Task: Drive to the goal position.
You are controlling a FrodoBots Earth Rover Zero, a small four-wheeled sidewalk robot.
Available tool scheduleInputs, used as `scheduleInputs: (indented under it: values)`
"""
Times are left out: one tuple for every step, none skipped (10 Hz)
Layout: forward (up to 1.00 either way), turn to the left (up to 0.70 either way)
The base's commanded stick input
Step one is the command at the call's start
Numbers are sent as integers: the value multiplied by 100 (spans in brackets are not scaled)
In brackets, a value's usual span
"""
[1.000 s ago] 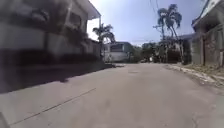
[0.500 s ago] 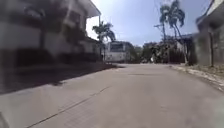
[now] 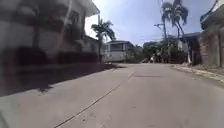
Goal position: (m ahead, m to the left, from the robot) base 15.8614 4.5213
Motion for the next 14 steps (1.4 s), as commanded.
scheduleInputs:
  values:
    - [100,4]
    - [100,5]
    - [100,5]
    - [100,5]
    - [100,5]
    - [100,5]
    - [100,5]
    - [100,5]
    - [100,5]
    - [100,5]
    - [100,5]
    - [100,5]
    - [100,5]
    - [100,5]
